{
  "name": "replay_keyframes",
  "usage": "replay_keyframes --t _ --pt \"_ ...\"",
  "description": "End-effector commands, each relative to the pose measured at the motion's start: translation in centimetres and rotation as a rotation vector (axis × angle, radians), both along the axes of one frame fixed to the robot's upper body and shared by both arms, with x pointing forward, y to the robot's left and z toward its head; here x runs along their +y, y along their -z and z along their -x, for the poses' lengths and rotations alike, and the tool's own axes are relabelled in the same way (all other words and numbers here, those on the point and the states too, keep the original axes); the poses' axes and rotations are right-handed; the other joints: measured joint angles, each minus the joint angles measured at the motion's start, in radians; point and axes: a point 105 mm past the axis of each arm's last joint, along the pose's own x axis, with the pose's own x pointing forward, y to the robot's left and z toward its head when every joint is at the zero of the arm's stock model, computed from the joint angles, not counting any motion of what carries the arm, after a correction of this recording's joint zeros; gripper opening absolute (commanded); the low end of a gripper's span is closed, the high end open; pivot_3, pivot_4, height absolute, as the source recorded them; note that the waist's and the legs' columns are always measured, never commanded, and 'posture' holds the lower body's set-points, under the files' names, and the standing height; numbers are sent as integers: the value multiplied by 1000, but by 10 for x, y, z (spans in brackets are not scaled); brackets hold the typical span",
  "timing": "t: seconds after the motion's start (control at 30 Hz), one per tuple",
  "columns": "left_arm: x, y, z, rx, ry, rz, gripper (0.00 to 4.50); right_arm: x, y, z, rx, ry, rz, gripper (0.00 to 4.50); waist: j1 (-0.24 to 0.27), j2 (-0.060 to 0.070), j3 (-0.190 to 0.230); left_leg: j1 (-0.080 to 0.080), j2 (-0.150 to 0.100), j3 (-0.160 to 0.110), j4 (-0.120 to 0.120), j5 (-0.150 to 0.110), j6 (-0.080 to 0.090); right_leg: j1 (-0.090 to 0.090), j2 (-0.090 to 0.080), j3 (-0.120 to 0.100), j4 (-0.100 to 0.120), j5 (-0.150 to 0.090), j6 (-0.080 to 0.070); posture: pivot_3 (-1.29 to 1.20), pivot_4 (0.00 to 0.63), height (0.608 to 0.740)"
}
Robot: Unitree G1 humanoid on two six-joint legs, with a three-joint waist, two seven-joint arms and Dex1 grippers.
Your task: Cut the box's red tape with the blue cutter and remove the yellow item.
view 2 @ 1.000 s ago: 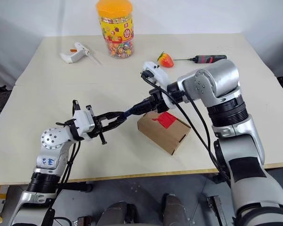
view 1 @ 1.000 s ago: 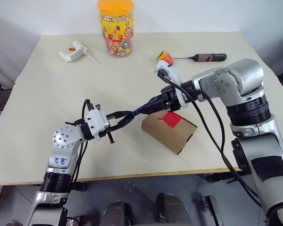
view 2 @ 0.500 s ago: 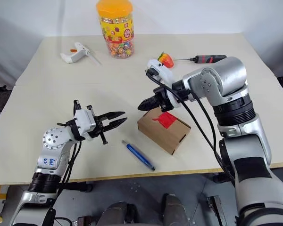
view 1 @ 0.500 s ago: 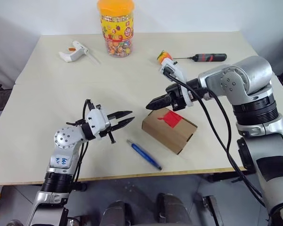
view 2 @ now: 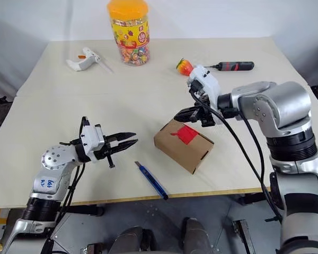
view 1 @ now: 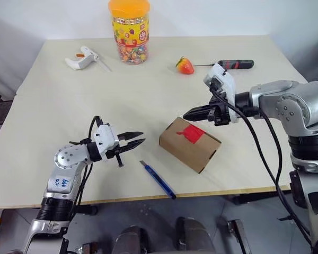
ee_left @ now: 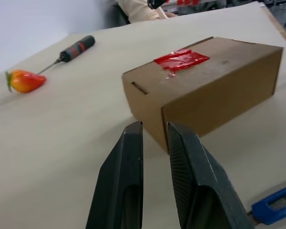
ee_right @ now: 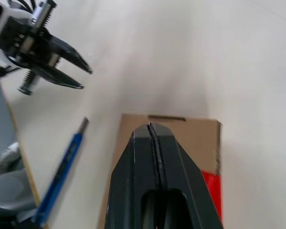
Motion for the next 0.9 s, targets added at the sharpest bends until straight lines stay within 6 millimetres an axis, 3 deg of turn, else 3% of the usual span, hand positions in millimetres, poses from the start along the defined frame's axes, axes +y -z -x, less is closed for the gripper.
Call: replay_keyframes --t 0.03,0.37,0.43,0.7,0.9 --pt "-4 -1 16 57 106 -40 1361 -16 -11 24 -77 -69 -5 512 6 0 0 0 0 -2 0 0 0 0 0 0 0 0 0 0 150 740" --pt "-19 1 28 149 319 -172 4217 -57 -4 47 -90 -3 -14 3776 16 -1 1 0 0 1 1 0 0 1 0 1 -2 0 0 0 150 740" --pt "-25 1 28 139 356 -190 4500 -61 -3 49 -103 4 -4 4400 24 -1 1 0 0 1 1 0 0 1 0 1 -2 0 0 0 150 740" --pt "-35 15 19 70 461 -298 4500 -72 -5 58 -127 93 17 4457 29 -1 1 0 0 1 3 0 0 1 1 2 -2 0 0 0 150 740" --pt "-37 32 15 101 537 -363 4500 -69 -3 79 -117 74 10 4457 33 -2 1 0 0 1 3 0 1 2 1 1 -2 0 0 0 150 740"
